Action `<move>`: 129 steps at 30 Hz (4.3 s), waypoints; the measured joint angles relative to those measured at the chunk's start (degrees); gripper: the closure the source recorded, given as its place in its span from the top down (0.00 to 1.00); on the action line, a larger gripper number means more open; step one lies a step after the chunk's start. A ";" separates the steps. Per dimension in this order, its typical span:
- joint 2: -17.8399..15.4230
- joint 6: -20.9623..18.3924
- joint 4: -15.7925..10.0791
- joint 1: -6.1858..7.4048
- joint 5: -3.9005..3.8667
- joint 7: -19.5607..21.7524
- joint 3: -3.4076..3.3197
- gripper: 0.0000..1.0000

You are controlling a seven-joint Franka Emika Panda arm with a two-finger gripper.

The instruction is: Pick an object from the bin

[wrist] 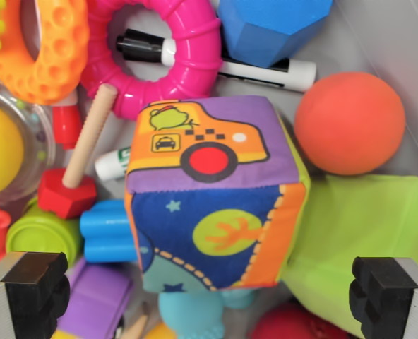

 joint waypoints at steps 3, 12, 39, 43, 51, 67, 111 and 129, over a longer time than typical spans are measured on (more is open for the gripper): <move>1.04 1.15 -0.14 0.00 0.00 0.00 0.00 1.00; 4.37 4.60 -0.26 0.02 -0.04 0.00 -0.02 1.00; 8.35 8.66 0.13 0.12 -0.09 0.00 -0.14 0.00; 8.35 8.66 0.14 0.12 -0.09 0.00 -0.15 0.00; 8.42 8.66 0.13 0.13 -0.09 0.00 -0.15 0.00; 8.41 8.66 0.13 0.13 -0.09 0.00 -0.15 0.00; -4.14 -4.30 0.66 0.13 -0.09 0.00 -0.15 0.00; -9.81 -13.58 4.21 0.13 -0.09 0.00 -0.15 0.00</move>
